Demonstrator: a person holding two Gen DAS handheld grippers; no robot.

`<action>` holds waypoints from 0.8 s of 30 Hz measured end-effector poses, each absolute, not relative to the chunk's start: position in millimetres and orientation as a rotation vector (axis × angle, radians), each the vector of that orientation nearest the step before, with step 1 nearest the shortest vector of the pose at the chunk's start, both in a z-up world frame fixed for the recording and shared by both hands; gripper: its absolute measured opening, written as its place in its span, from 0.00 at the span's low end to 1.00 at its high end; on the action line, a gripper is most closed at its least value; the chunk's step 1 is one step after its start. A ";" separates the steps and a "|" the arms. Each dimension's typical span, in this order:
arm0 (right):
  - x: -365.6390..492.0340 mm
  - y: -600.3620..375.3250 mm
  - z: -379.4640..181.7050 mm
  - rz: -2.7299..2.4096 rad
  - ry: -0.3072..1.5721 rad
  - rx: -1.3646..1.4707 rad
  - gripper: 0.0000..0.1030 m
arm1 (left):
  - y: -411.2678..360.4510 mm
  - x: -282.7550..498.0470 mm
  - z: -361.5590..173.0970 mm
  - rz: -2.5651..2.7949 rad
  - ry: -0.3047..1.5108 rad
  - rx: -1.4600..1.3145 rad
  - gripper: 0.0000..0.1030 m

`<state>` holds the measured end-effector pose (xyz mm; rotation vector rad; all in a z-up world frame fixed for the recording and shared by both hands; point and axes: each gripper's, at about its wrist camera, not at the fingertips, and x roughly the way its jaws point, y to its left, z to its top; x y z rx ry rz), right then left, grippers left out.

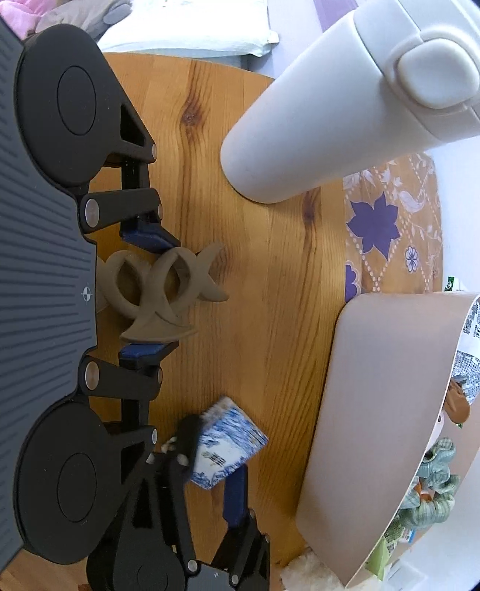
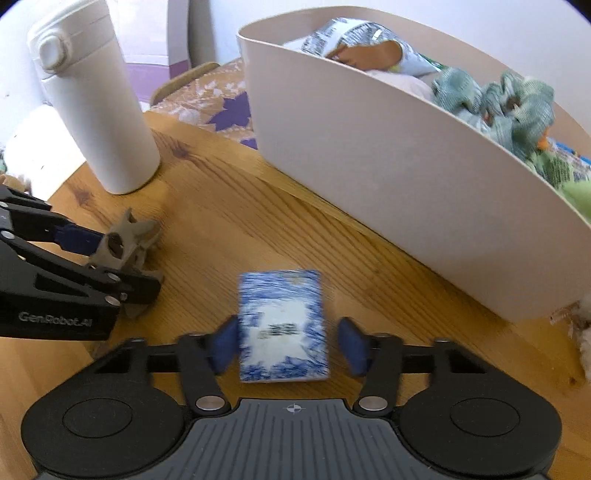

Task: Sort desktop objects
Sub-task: 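Grasp the beige twisted ornament with the left tool while the right tool grasps the blue-and-white box, then carry the ornament and patterned box over the basket and open both tools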

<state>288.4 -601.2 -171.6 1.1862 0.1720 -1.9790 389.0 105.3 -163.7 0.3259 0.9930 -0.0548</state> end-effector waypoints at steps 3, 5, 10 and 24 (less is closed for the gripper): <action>288.9 -604.9 -170.2 -1.968 0.192 1.200 0.41 | 105.6 386.3 -164.1 -0.054 0.989 0.331 0.48; 290.3 -600.2 -170.2 -1.963 0.183 1.214 0.41 | 105.4 382.6 -163.4 -0.051 0.985 0.338 0.48; 295.9 -581.0 -164.0 -1.969 0.164 1.212 0.41 | 101.1 376.3 -157.3 -0.068 0.978 0.348 0.48; 298.2 -497.4 -124.0 -2.066 0.118 1.137 0.41 | 56.9 357.8 -108.4 -0.187 0.873 0.460 0.48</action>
